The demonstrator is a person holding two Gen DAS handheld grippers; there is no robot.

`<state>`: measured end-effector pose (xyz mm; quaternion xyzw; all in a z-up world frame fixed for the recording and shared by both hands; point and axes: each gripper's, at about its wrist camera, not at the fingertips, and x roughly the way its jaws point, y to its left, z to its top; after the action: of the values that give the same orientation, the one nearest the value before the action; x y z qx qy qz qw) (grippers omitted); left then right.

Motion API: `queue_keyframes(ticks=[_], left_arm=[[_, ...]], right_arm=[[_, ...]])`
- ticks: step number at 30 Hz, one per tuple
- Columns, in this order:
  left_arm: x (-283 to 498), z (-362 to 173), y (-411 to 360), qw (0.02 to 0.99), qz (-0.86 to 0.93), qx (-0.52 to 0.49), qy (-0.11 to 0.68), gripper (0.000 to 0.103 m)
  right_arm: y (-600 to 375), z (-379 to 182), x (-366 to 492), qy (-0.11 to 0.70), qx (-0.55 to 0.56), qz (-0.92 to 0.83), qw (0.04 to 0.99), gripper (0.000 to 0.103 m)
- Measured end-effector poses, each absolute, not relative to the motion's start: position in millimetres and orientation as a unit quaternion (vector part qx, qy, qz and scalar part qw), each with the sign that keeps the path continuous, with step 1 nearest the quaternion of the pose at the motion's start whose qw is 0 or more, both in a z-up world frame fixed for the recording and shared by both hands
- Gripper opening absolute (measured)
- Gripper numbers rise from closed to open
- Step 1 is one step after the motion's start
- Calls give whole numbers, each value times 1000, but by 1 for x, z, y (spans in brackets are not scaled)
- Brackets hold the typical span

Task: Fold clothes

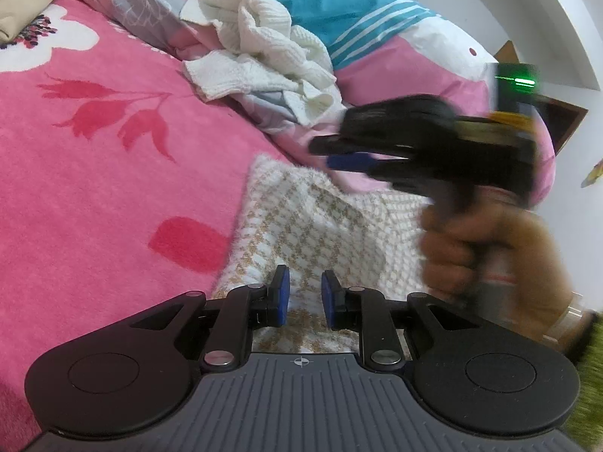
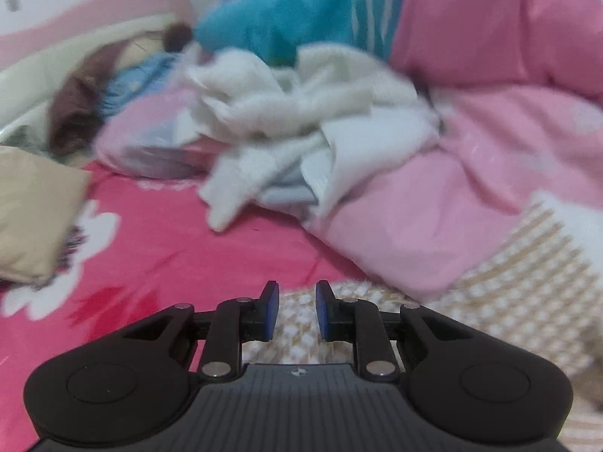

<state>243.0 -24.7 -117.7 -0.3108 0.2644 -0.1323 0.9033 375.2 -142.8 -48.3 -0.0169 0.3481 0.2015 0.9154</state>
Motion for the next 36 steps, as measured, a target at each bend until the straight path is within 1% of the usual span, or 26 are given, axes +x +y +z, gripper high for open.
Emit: queue_keyframes(ticks=[3, 6, 8, 11, 15, 19, 22, 25, 26, 29, 32, 35, 36], left_arm=[[243, -118, -25, 903, -132, -313, 264, 21], [244, -119, -24, 901, -133, -318, 264, 21], [244, -120, -23, 900, -132, -321, 264, 21], [244, -120, -23, 899, -134, -323, 263, 21], [243, -120, -22, 899, -134, -324, 262, 21], [243, -120, -23, 899, -132, -323, 264, 21], [242, -119, -23, 901, -133, -320, 261, 21], [242, -119, -22, 901, -132, -321, 261, 21], [242, -119, -22, 900, -132, -322, 261, 21], [242, -119, -23, 901, -132, -321, 262, 21], [243, -120, -22, 900, -133, -323, 262, 21], [243, -120, -22, 900, -134, -321, 262, 21], [243, -120, -23, 900, -134, -321, 262, 21]], right_arm=[[-146, -47, 359, 362, -34, 242, 900, 22], [-137, -76, 358, 391, -65, 248, 884, 21], [-136, -96, 359, 383, -60, 241, 890, 21], [-138, -85, 356, 389, -36, 228, 892, 21], [-149, -63, 331, 354, -12, 273, 894, 21], [-153, -90, 330, 370, -17, 268, 889, 20], [-157, -80, 328, 373, 5, 255, 892, 20], [-169, -65, 305, 338, 20, 249, 907, 20], [-176, -65, 299, 336, 32, 241, 910, 21], [-205, -85, 294, 361, 54, 186, 912, 20], [-248, -89, 291, 358, 134, 159, 910, 13], [-284, -87, 282, 352, 145, 115, 918, 12], [-296, -86, 279, 350, 147, 100, 920, 6]])
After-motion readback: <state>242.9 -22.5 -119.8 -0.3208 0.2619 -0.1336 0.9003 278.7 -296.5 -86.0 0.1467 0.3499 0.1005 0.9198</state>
